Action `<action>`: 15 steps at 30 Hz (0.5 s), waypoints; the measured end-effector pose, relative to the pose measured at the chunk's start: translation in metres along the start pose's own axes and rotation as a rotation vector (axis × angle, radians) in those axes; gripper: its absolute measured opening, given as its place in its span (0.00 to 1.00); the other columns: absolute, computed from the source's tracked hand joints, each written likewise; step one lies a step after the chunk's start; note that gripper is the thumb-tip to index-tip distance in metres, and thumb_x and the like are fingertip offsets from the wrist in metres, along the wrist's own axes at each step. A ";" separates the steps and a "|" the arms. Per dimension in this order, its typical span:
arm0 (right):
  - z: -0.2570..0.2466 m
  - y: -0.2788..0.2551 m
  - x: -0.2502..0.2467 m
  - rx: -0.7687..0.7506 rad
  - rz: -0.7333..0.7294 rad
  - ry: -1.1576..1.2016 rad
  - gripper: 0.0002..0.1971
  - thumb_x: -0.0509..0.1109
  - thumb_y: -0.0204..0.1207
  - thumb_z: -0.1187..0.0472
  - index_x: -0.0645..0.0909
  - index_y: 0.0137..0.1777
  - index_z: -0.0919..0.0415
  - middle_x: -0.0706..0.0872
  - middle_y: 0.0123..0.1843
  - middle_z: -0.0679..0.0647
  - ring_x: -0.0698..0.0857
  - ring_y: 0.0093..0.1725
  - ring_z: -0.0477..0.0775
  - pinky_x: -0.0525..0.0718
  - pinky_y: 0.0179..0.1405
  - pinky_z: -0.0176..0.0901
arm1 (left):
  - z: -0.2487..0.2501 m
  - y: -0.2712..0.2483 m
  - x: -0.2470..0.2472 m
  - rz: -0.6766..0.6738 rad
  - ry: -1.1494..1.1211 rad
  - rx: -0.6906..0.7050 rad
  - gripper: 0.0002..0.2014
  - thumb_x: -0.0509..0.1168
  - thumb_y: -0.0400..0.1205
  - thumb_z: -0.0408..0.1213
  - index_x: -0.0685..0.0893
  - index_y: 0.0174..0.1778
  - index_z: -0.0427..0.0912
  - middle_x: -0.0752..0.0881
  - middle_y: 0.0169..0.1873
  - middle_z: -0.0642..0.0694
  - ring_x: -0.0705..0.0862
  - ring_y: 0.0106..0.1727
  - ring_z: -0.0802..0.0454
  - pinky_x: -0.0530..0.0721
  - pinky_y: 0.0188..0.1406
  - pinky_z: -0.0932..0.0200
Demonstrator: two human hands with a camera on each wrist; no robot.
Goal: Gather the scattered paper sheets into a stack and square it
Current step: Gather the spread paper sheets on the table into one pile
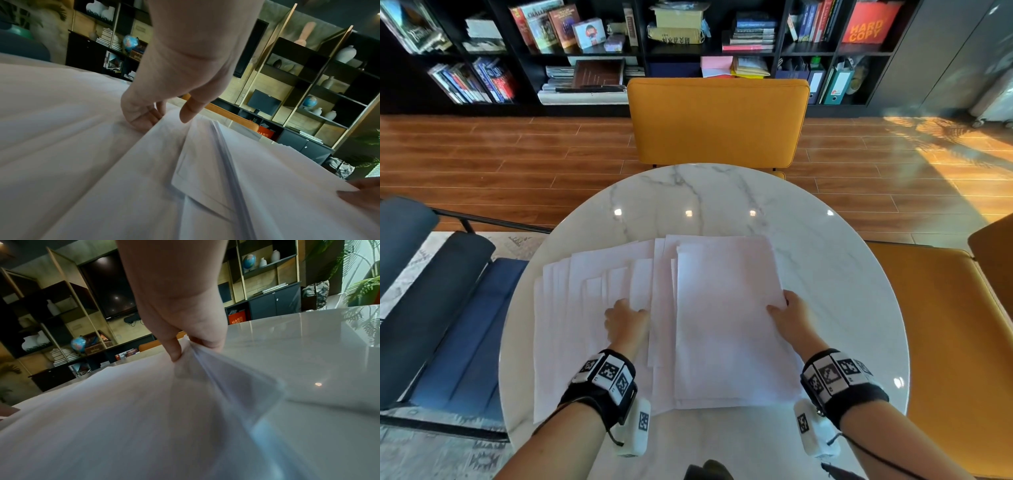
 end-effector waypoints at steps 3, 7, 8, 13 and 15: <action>-0.008 0.003 0.008 -0.016 -0.021 -0.066 0.16 0.67 0.73 0.65 0.81 0.61 0.66 0.88 0.57 0.65 0.86 0.55 0.67 0.85 0.55 0.54 | 0.002 0.005 0.004 -0.011 -0.010 -0.019 0.29 0.58 0.75 0.28 0.69 0.75 0.35 0.74 0.71 0.33 0.75 0.69 0.32 0.79 0.66 0.40; -0.014 0.004 0.021 -0.028 -0.054 -0.133 0.18 0.68 0.72 0.63 0.81 0.62 0.65 0.87 0.58 0.65 0.86 0.54 0.66 0.84 0.54 0.52 | 0.006 0.003 0.010 -0.045 -0.040 0.026 0.29 0.54 0.78 0.27 0.63 0.78 0.34 0.72 0.74 0.34 0.73 0.73 0.33 0.76 0.70 0.41; -0.015 0.004 0.025 -0.032 -0.063 -0.153 0.18 0.68 0.71 0.62 0.82 0.61 0.64 0.87 0.57 0.65 0.86 0.53 0.66 0.85 0.53 0.53 | 0.007 0.002 0.012 -0.060 -0.065 0.041 0.29 0.53 0.79 0.27 0.62 0.79 0.35 0.72 0.74 0.34 0.73 0.72 0.34 0.76 0.69 0.41; -0.022 -0.002 0.039 -0.055 -0.102 -0.197 0.18 0.67 0.70 0.61 0.82 0.60 0.63 0.87 0.54 0.65 0.86 0.51 0.67 0.82 0.47 0.50 | 0.010 0.002 0.014 -0.080 -0.153 0.089 0.25 0.49 0.83 0.28 0.61 0.78 0.35 0.77 0.67 0.32 0.79 0.61 0.35 0.77 0.53 0.49; -0.025 -0.007 0.044 -0.061 -0.140 -0.190 0.19 0.67 0.70 0.60 0.82 0.61 0.63 0.86 0.55 0.65 0.86 0.51 0.67 0.81 0.47 0.49 | 0.011 0.000 0.014 -0.086 -0.180 0.098 0.23 0.48 0.84 0.28 0.62 0.77 0.34 0.77 0.65 0.33 0.78 0.55 0.38 0.74 0.48 0.52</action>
Point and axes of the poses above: each hand's wrist, its own y-axis towards the middle knuckle, its own x-axis out of the palm, z = x × y, the point moved 4 cm from there along y, towards the middle knuckle
